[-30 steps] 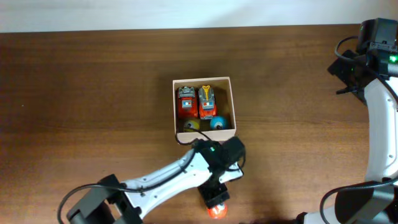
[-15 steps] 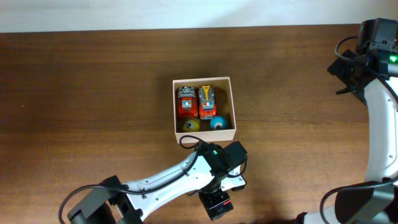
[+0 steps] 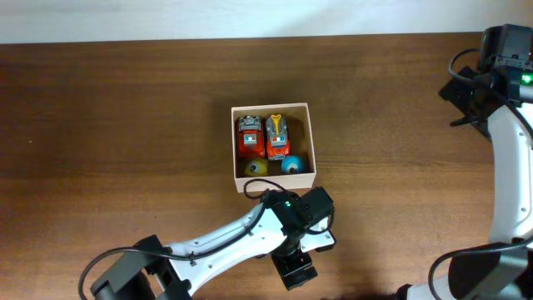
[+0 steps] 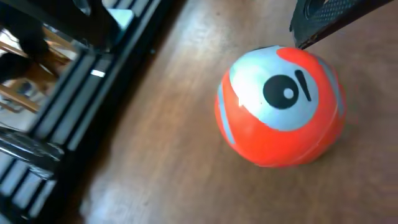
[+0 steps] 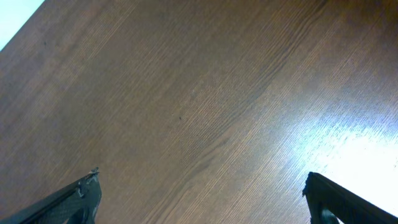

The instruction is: Pack container

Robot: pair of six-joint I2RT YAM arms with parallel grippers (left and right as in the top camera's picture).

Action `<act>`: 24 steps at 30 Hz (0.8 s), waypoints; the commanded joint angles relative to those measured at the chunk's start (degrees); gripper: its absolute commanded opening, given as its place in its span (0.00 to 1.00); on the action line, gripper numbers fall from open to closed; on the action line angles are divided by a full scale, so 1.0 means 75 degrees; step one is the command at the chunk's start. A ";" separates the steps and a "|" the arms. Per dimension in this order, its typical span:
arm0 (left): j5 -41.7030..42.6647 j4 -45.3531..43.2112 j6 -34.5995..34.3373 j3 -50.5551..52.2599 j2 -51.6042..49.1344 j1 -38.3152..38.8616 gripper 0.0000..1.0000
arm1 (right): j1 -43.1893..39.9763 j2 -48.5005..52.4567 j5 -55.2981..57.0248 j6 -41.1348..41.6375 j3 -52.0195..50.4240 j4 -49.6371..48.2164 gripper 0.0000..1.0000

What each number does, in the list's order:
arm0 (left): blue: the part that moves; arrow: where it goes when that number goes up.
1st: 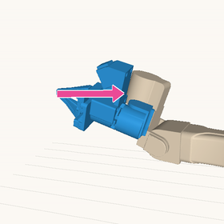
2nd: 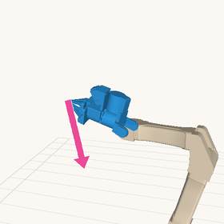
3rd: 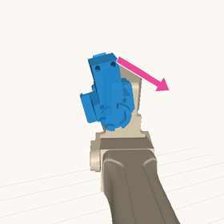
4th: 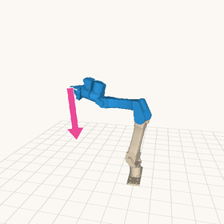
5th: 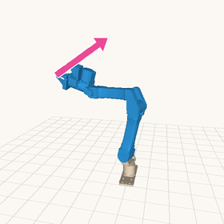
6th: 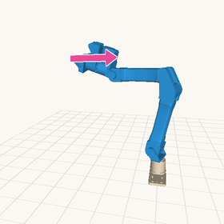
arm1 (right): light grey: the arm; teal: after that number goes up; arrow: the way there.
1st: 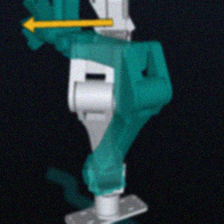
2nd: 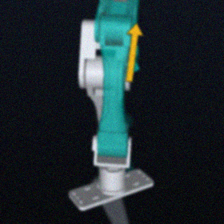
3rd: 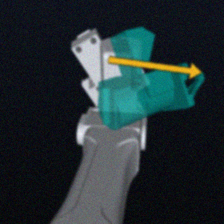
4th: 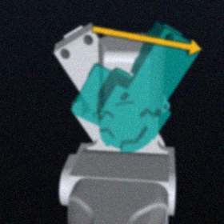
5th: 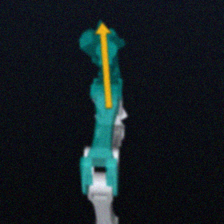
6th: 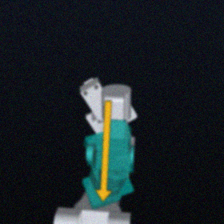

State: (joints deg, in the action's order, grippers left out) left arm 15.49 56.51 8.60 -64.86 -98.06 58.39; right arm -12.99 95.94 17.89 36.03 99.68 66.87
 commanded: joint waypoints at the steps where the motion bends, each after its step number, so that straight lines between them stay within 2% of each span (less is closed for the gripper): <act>1: -0.0892 -0.0117 -0.0003 -0.0102 -0.0082 0.0015 0.95 | -0.0020 -0.0128 0.0015 0.0058 0.0134 0.0000 0.99; 11: -0.2247 -0.0886 -0.0224 -0.0102 -0.0085 0.0009 0.96 | -0.0020 -0.0128 0.0015 0.0058 0.0134 0.0000 0.99; 18: -0.2171 -0.0941 -0.0227 -0.0102 -0.0198 0.0009 1.00 | -0.0020 -0.0128 0.0012 0.0058 0.0134 0.0000 0.99; 24: -0.1600 -0.0580 -0.0157 -0.0102 -0.0469 0.0009 1.00 | -0.0020 -0.0128 0.0015 0.0058 0.0134 0.0000 0.99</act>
State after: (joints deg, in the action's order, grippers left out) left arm 2.28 51.57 7.44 -65.10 -99.77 58.41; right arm -12.99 95.94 17.89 36.03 99.68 66.87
